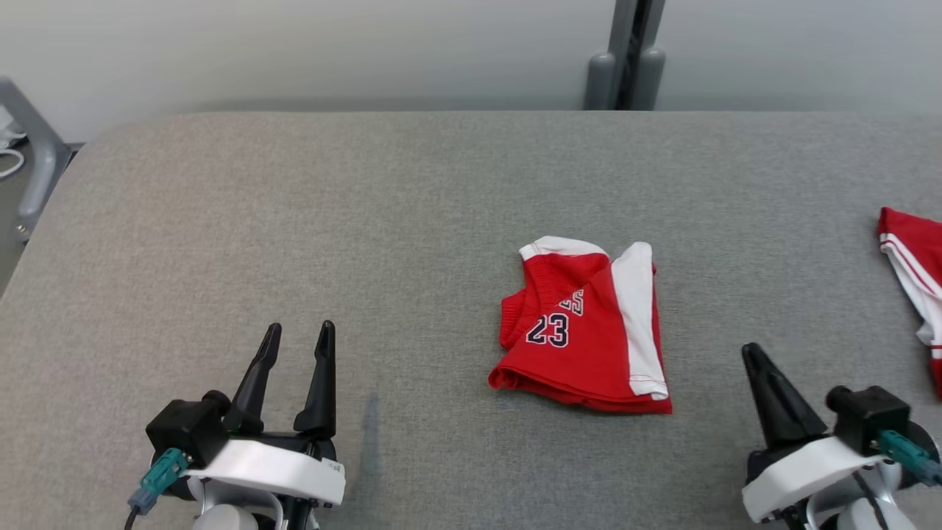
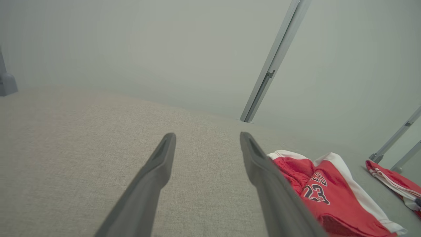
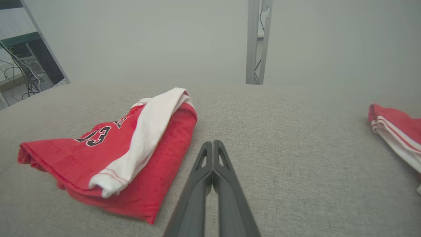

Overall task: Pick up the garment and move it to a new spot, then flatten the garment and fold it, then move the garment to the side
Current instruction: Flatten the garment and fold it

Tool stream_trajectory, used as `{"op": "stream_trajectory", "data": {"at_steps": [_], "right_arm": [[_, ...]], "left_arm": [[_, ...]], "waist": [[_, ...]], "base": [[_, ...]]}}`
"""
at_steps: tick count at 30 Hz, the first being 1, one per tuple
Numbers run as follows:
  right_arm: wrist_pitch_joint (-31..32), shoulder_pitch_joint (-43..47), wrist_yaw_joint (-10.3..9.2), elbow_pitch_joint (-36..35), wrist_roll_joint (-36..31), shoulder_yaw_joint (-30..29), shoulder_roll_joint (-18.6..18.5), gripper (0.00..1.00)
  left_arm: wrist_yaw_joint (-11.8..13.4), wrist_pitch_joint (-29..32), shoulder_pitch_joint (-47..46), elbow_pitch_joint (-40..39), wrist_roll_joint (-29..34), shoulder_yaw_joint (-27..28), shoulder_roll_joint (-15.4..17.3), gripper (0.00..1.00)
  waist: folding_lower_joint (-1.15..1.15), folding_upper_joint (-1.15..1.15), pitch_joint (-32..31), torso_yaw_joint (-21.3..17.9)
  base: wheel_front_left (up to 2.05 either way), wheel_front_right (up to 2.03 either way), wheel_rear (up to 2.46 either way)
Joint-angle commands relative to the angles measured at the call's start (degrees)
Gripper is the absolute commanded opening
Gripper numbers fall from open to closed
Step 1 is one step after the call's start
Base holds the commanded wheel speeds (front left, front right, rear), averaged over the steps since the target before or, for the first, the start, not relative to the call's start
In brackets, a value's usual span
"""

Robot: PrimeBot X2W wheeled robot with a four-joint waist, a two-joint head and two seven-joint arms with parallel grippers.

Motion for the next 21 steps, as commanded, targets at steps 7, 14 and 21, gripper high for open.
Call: {"op": "stream_trajectory", "data": {"at_steps": [7, 14, 21], "right_arm": [[-0.40, -3.48, -0.02, 3.34, 0.85, 6.36, -1.26, 0.00], [-0.42, -6.38, -0.02, 8.82, 2.91, 11.81, -2.85, 0.00], [-0.29, -8.90, -0.02, 12.22, 4.53, 15.52, -3.98, 0.00]], "left_arm": [[0.22, -0.23, -2.34, 0.16, -0.35, -0.77, 0.28, 1.00], [0.75, -0.23, -2.43, 0.30, -0.75, -1.43, 0.27, 1.00], [0.84, -0.23, -2.62, 0.33, -1.15, -2.39, 0.27, 1.00]], "waist": [[0.00, 0.00, 3.15, 3.93], [0.00, 0.00, 4.26, 6.76], [0.00, 0.00, 4.73, 8.01]], "base": [[0.00, 0.00, 0.00], [0.00, 0.00, 0.00], [0.00, 0.00, 0.00]]}}
